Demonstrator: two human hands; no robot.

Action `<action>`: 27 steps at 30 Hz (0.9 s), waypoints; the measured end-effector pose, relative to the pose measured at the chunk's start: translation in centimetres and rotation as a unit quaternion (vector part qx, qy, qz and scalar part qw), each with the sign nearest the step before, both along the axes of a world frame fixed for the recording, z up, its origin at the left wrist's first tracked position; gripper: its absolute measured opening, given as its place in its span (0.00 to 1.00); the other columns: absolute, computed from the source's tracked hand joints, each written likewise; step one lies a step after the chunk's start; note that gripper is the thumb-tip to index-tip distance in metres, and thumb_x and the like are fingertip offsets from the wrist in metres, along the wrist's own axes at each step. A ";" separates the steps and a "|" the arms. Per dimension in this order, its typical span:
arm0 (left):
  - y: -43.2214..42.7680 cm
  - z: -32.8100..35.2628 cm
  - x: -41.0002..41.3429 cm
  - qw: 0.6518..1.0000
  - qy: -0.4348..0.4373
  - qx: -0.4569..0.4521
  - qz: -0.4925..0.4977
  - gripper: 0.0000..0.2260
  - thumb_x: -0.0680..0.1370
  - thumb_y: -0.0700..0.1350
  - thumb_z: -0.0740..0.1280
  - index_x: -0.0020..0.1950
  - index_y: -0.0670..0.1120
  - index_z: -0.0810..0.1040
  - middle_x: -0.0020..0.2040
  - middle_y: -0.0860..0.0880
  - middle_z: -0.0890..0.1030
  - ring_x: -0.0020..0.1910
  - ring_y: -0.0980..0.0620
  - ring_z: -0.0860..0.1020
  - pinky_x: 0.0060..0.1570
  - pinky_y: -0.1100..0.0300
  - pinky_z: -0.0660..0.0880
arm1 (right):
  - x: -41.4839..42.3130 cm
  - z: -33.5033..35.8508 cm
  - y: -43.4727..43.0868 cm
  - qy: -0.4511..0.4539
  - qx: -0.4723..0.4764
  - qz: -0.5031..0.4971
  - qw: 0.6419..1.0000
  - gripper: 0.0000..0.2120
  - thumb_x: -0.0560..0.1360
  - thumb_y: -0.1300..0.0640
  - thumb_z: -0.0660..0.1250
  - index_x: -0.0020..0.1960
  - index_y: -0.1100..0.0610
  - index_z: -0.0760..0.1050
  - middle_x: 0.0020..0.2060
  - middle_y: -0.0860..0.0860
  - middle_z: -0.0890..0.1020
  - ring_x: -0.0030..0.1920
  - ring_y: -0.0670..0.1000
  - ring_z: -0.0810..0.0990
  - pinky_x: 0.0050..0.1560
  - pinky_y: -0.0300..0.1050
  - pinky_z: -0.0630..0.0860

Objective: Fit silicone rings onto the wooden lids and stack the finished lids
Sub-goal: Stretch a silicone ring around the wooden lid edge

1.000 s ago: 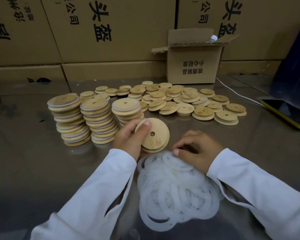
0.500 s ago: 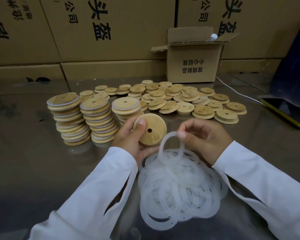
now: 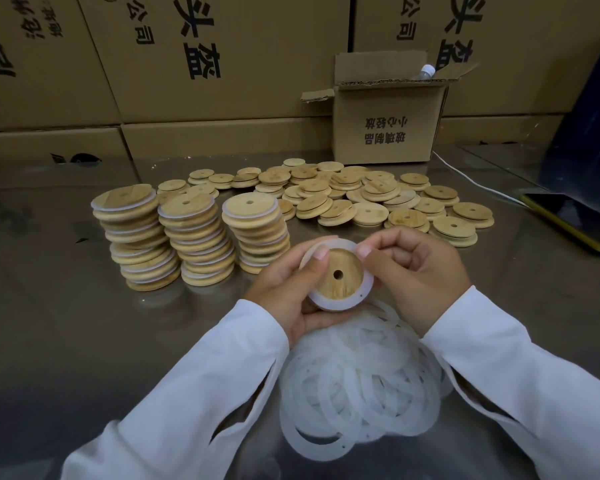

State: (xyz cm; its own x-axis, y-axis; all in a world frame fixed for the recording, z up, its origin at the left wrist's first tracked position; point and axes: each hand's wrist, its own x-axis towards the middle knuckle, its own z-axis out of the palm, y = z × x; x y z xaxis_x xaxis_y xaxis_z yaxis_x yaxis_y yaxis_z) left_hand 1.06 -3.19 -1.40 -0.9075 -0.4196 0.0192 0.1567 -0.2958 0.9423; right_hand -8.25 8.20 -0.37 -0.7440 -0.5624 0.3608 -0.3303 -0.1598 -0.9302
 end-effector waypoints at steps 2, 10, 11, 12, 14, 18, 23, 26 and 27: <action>0.1 -0.1 0.0 1.000 0.004 -0.007 -0.007 0.11 0.66 0.52 0.65 0.45 0.54 0.83 0.46 0.44 0.84 0.44 0.43 0.83 0.35 0.56 0.79 | 0.1 0.0 0.1 0.012 -0.001 -0.003 1.000 0.05 0.71 0.62 0.68 0.37 0.54 0.78 0.25 0.50 0.80 0.28 0.44 0.77 0.35 0.35 0.76; 0.1 -0.1 0.0 1.000 0.002 -0.004 -0.005 0.10 0.73 0.49 0.62 0.48 0.52 0.82 0.49 0.43 0.83 0.45 0.42 0.83 0.38 0.52 0.81 | 0.1 -0.1 0.1 0.031 0.023 -0.015 0.999 0.05 0.69 0.59 0.71 0.38 0.50 0.78 0.21 0.46 0.76 0.26 0.42 0.74 0.31 0.31 0.72; 0.1 -0.1 0.0 1.000 0.000 -0.004 -0.006 0.10 0.75 0.48 0.60 0.48 0.52 0.81 0.50 0.42 0.83 0.46 0.42 0.83 0.38 0.52 0.81 | 0.1 -0.1 0.1 0.027 0.026 -0.018 0.999 0.05 0.68 0.59 0.72 0.38 0.50 0.78 0.21 0.46 0.76 0.25 0.42 0.74 0.31 0.31 0.72; 0.1 -0.1 0.0 1.000 -0.002 -0.004 -0.007 0.11 0.76 0.48 0.59 0.49 0.52 0.81 0.50 0.42 0.82 0.47 0.42 0.82 0.39 0.52 0.81 | 0.1 -0.1 0.1 0.022 0.028 -0.020 0.999 0.05 0.68 0.59 0.72 0.37 0.50 0.78 0.21 0.46 0.76 0.25 0.41 0.74 0.30 0.30 0.71; 0.1 0.0 0.0 1.000 -0.001 -0.006 -0.010 0.10 0.75 0.49 0.60 0.48 0.52 0.81 0.50 0.42 0.82 0.47 0.41 0.82 0.38 0.52 0.81 | 0.0 -0.1 0.0 0.013 0.029 -0.023 0.999 0.06 0.68 0.59 0.72 0.36 0.50 0.78 0.21 0.46 0.76 0.25 0.42 0.74 0.30 0.31 0.72; 0.2 0.0 0.1 1.000 0.006 -0.025 -0.003 0.12 0.68 0.51 0.63 0.45 0.52 0.83 0.47 0.42 0.83 0.45 0.42 0.83 0.35 0.55 0.80 | -0.1 0.0 0.1 0.021 0.034 -0.036 0.999 0.06 0.68 0.59 0.72 0.35 0.50 0.78 0.21 0.47 0.77 0.26 0.43 0.75 0.31 0.32 0.73; 0.0 -0.1 0.1 0.998 0.007 -0.064 0.021 0.10 0.66 0.53 0.65 0.39 0.54 0.85 0.40 0.47 0.85 0.40 0.48 0.84 0.33 0.58 0.79 | 0.0 0.2 0.1 0.030 0.030 -0.038 0.998 0.07 0.69 0.60 0.71 0.35 0.51 0.77 0.22 0.48 0.77 0.28 0.46 0.75 0.34 0.37 0.74; -0.1 -0.1 0.1 0.997 0.005 -0.075 0.029 0.10 0.65 0.53 0.66 0.40 0.53 0.85 0.39 0.47 0.85 0.39 0.49 0.84 0.32 0.59 0.79 | 0.0 0.3 0.2 0.023 0.029 -0.038 0.999 0.05 0.70 0.59 0.70 0.36 0.52 0.78 0.25 0.52 0.79 0.30 0.48 0.76 0.37 0.41 0.76; 0.0 -0.1 0.0 0.996 0.005 -0.079 0.029 0.10 0.65 0.53 0.66 0.40 0.53 0.85 0.39 0.48 0.85 0.39 0.49 0.84 0.32 0.59 0.78 | 0.0 0.4 0.2 0.019 0.029 -0.039 0.999 0.05 0.70 0.59 0.70 0.36 0.52 0.78 0.26 0.54 0.79 0.30 0.47 0.76 0.37 0.41 0.76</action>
